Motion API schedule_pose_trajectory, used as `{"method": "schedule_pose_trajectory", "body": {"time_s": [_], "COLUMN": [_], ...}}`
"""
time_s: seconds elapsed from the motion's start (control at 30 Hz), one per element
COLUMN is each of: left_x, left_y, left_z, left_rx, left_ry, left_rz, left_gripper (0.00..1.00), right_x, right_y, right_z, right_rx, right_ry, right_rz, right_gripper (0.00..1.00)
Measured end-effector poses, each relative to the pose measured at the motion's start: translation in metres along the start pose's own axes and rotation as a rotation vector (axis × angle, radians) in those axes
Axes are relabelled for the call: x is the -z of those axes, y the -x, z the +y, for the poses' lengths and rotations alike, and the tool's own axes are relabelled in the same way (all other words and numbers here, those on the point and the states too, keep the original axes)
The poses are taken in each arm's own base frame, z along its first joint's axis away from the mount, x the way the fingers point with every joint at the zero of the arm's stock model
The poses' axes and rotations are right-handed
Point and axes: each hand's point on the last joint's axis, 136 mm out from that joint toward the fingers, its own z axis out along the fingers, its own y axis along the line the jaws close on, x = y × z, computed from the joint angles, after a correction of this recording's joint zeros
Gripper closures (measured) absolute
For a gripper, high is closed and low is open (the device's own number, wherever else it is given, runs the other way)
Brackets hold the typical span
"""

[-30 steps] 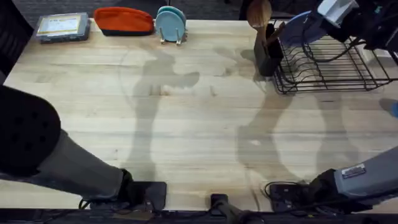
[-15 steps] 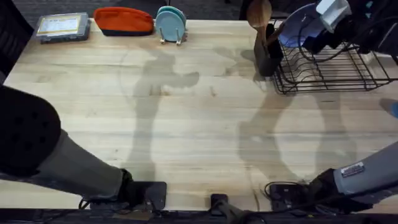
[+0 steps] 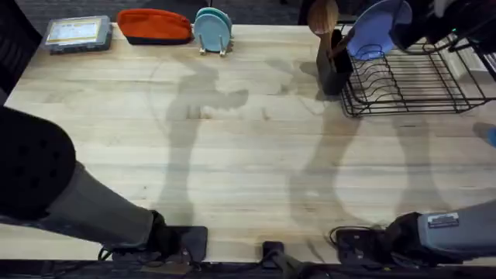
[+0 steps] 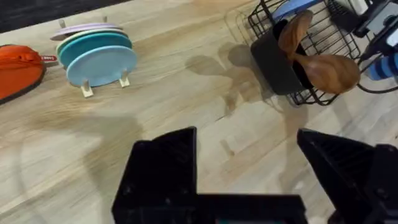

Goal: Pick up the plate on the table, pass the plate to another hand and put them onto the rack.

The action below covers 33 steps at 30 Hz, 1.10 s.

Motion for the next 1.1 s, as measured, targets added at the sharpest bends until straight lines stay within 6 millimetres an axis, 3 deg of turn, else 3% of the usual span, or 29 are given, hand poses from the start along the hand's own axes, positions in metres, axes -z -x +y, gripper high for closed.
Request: {"method": "schedule_pose_trajectory", "body": {"time_s": [0.37,0.4,0.53,0.57,0.7,0.73,0.9,1.1], "left_x": [0.0,0.0,0.0,0.0,0.0,0.0,0.0,0.0], "left_y": [0.0,0.0,0.0,0.0,0.0,0.0,0.0,0.0], "left_z": [0.0,0.0,0.0,0.0,0.0,0.0,0.0,0.0], "left_rx": [0.0,0.0,0.0,0.0,0.0,0.0,0.0,0.0], "left_ry": [0.0,0.0,0.0,0.0,0.0,0.0,0.0,0.0], "left_rz": [0.0,0.0,0.0,0.0,0.0,0.0,0.0,0.0], "left_gripper": [0.006,0.006,0.006,0.006,0.006,0.006,0.006,0.006], "right_x": [0.092,0.122,0.16,0.185,0.218,0.237,0.258,0.259], "right_y": [0.022,0.028,0.041,0.05,0.059,0.062,0.061,0.057], "right_z": [0.012,0.018,0.018,0.018,0.023,0.028,0.041,0.047], "right_rx": [-0.187,-0.25,-0.36,-0.456,-0.585,-0.666,-0.85,-0.92], "right_ry": [0.091,0.106,0.086,0.065,0.048,0.046,0.06,0.071], "right_rz": [0.086,0.106,0.095,0.08,0.063,0.057,0.076,0.103], "right_gripper": [0.009,0.009,0.009,0.009,0.009,0.009,0.009,0.009]}}
